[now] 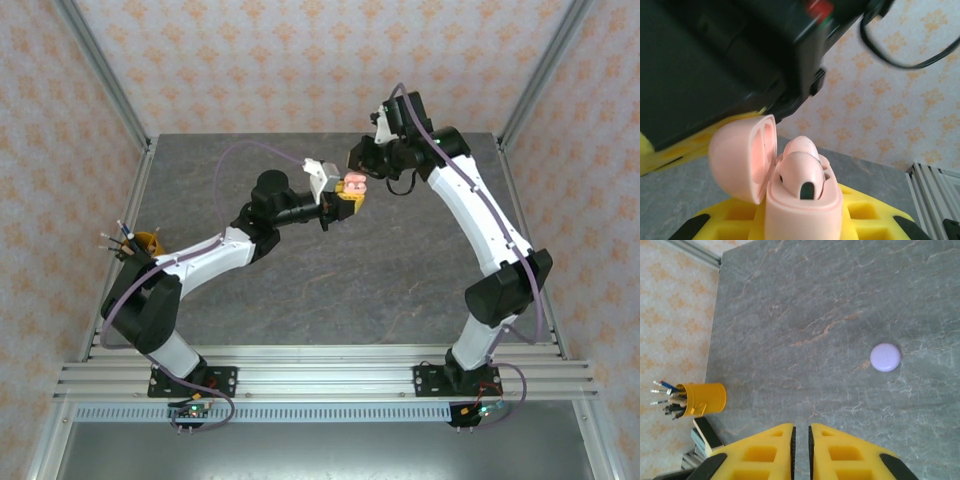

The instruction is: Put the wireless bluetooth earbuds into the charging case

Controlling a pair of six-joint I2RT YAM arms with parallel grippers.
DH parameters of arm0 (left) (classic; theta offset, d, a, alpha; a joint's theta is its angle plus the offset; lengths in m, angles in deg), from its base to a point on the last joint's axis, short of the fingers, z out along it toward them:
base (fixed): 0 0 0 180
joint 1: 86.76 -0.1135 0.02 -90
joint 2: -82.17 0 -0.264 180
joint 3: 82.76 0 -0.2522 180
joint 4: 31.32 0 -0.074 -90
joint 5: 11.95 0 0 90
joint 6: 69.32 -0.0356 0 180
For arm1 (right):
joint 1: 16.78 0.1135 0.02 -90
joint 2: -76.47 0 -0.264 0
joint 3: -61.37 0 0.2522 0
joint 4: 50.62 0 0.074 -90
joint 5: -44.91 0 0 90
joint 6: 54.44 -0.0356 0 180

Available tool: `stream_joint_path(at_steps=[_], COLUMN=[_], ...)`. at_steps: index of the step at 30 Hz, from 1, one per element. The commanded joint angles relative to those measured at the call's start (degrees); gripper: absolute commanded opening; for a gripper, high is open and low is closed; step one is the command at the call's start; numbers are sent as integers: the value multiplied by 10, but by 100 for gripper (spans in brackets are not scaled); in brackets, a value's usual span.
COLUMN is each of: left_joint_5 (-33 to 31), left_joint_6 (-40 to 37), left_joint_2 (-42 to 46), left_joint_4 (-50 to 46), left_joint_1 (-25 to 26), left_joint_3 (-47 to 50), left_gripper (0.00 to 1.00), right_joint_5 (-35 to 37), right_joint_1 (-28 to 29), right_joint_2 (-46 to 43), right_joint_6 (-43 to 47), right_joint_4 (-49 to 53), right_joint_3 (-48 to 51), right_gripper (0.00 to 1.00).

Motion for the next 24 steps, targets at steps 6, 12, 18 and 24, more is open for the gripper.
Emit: stream_joint_path(at_steps=[6, 12, 18, 24], left_joint_5=[-39, -23, -19, -33], left_joint_6=[21, 61, 167, 271], left_joint_2=[-29, -69, -146, -232], left_joint_4=[16, -51, -125, -235], left_joint_1=[1, 0, 11, 16], left_joint_3=[-40, -87, -122, -169], left_gripper=[0, 0, 0, 0], right_joint_5=[4, 134, 168, 192], right_joint_1=[24, -15, -75, -75], right_joint_2=[-125, -189, -222, -220], right_joint_6=[7, -76, -152, -164], right_joint_4=[1, -32, -106, -121], right_joint_3=[133, 220, 345, 397], right_gripper=[16, 22, 24, 24])
